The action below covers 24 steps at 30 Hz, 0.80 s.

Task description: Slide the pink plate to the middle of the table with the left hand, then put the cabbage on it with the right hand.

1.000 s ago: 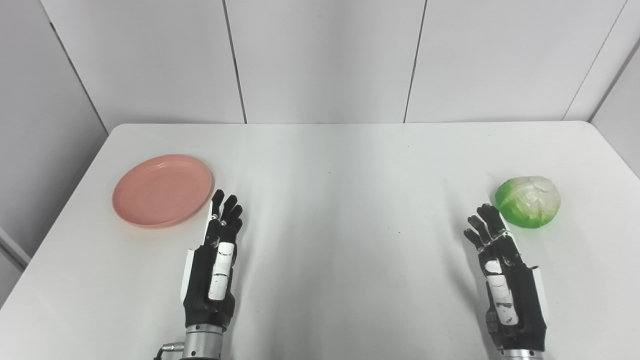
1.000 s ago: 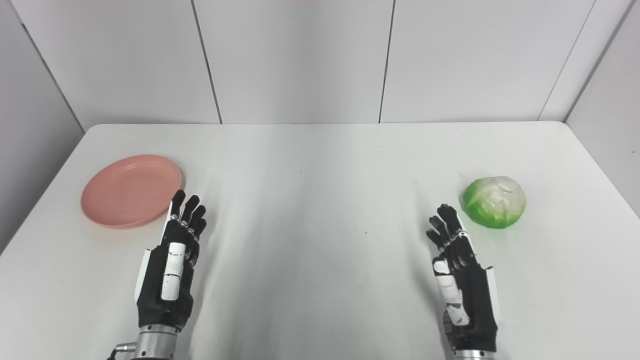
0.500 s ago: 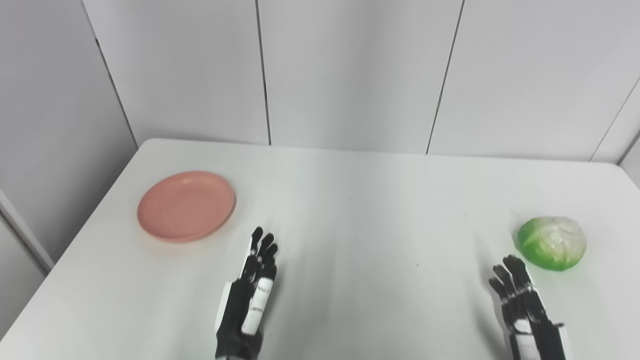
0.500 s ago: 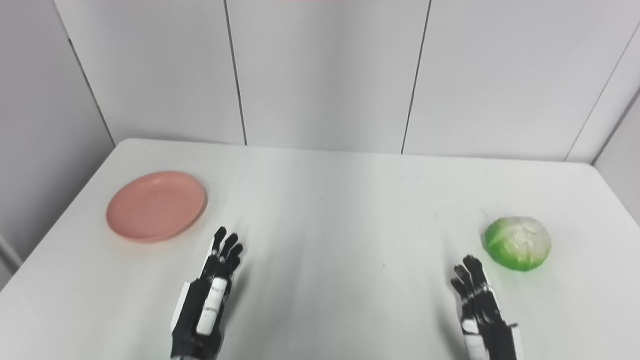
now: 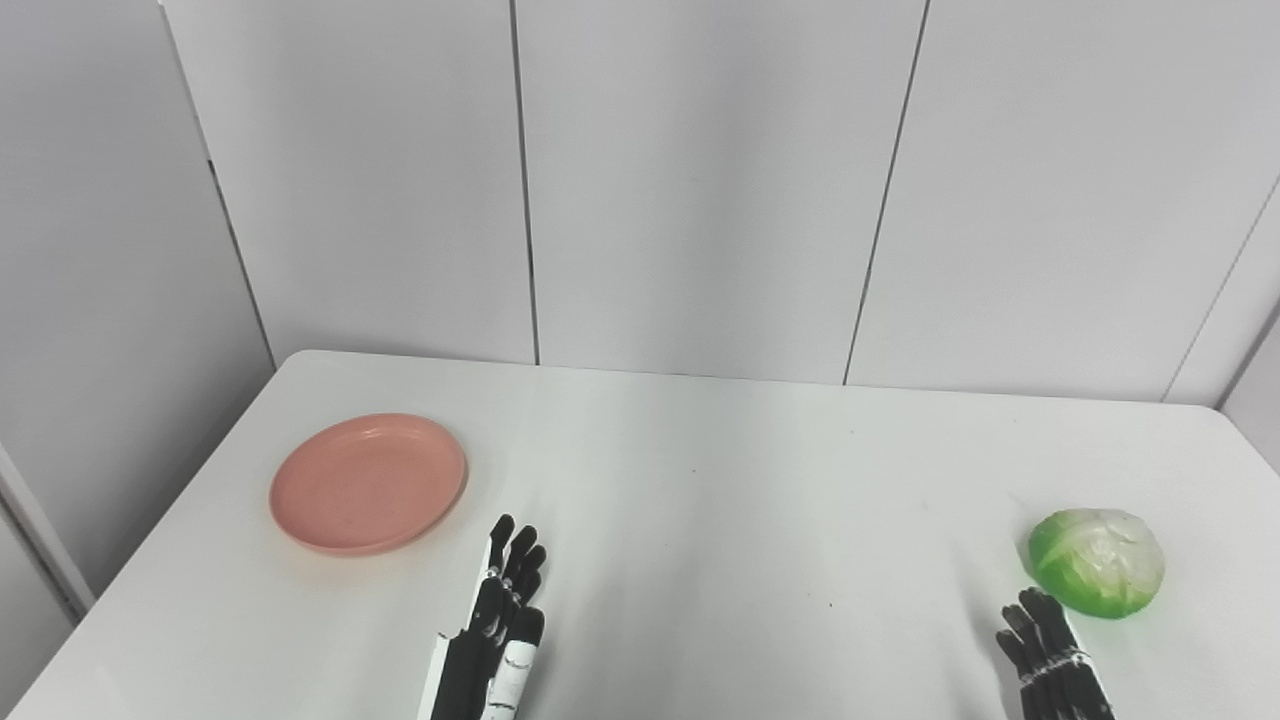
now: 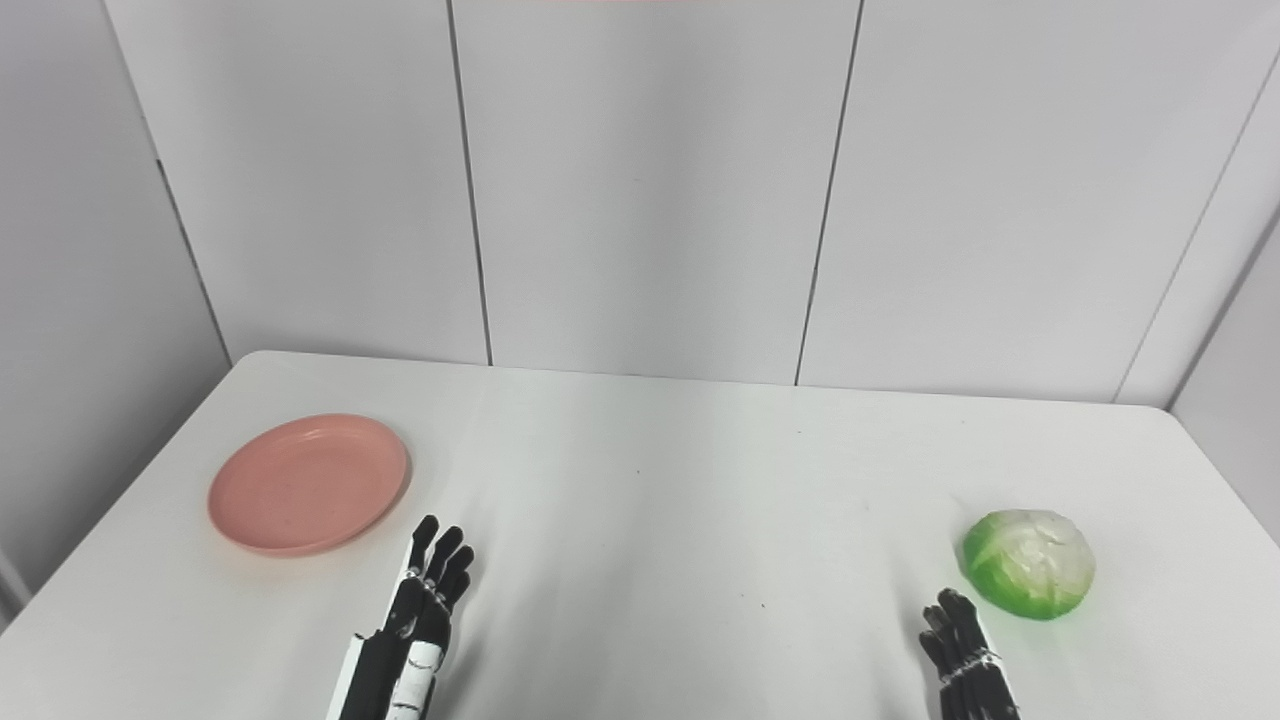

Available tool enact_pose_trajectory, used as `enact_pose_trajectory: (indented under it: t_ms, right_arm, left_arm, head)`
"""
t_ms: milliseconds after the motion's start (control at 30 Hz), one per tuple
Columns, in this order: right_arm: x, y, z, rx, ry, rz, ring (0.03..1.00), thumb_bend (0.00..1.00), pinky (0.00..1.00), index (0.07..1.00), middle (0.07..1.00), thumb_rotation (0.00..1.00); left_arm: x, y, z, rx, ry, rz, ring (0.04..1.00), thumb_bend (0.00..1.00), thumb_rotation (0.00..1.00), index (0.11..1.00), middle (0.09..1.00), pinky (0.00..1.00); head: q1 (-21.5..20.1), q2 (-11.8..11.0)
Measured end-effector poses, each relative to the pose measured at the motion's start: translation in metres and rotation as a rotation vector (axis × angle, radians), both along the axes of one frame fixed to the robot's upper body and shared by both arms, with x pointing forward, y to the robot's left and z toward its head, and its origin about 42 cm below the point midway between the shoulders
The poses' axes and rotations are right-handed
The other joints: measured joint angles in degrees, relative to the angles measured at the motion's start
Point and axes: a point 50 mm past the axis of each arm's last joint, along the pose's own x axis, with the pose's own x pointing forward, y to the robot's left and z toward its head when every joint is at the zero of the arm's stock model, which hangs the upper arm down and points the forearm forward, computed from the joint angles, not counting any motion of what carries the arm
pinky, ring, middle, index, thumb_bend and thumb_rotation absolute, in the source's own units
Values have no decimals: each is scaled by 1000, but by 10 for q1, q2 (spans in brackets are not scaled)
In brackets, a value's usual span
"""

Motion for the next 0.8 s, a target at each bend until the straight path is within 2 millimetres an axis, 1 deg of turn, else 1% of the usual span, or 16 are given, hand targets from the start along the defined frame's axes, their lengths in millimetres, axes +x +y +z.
enact_pose_trajectory:
  t_ms: [67,100,133,167,200,267,333,400,433,467,567,600,633,700,733,800]
  right_arm:
    - [1,0,0,2,-1,0,937,711,947,896,948,804]
    - [2,0,0,4,-1,-3,941,720,948,900,951,804]
    - [2,0,0,6,-2,-4,942,721,948,900,952,804]
    - [2,0,0,9,-3,-6,946,713,951,899,957,805]
    - [2,0,0,12,-5,-5,946,712,951,899,957,805]
    - [2,-1,0,17,-6,-8,944,718,947,895,956,811]
    - [0,-2,-1,24,-5,-19,943,713,946,895,954,819]
    - [-2,-4,-2,29,-2,-30,948,712,959,897,954,818]
    - [-2,-5,-2,31,-2,-32,950,711,963,899,955,821]
    - [-2,-5,-2,32,-1,-33,952,702,969,899,954,827]
    - [-2,-5,-2,33,0,-34,949,690,963,888,950,830]
    - [-2,-5,-2,33,-1,-34,947,692,960,884,948,831]
    - [-2,-5,-2,33,-1,-34,947,693,958,883,948,832]
    - [-2,-5,-2,33,-2,-31,938,708,941,879,938,830]
    - [-2,-4,-2,33,-2,-29,937,710,937,879,938,832]
    - [-2,-4,-2,33,-2,-28,936,713,929,881,940,835]
  left_arm:
    - [0,1,0,-3,-1,4,941,783,799,984,954,963]
    - [1,2,1,-10,-2,7,920,851,769,969,930,925]
    - [1,3,1,-21,-1,10,916,863,763,966,926,919]
    - [2,4,2,-35,2,16,883,891,757,941,885,860]
    - [4,7,4,-40,3,25,880,893,756,939,883,855]
    - [9,19,12,-32,-24,63,855,912,750,905,851,801]
    - [15,32,21,13,-59,112,858,894,780,903,857,769]
    - [23,45,29,85,-95,152,890,876,755,922,878,815]
    - [25,52,34,129,-121,166,893,856,755,928,882,818]
    - [28,59,39,171,-153,177,888,847,779,924,879,826]
    - [40,79,57,303,-242,228,864,843,802,906,863,818]
    - [46,85,64,345,-267,253,864,832,839,903,863,823]
    - [52,90,70,386,-291,279,864,829,851,902,863,825]
    - [62,103,83,476,-333,313,886,898,867,887,875,838]
    - [67,109,89,516,-353,329,892,911,867,885,878,842]
    - [76,126,100,602,-381,363,899,901,861,883,882,841]
  head:
    - [3,-3]
    - [7,-6]
    - [7,-6]
    - [10,-8]
    - [10,-8]
    - [11,-10]
    - [12,-11]
    - [10,-11]
    - [10,-11]
    - [9,-11]
    - [8,-9]
    - [8,-9]
    - [8,-9]
    - [8,-9]
    - [8,-9]
    - [11,-6]
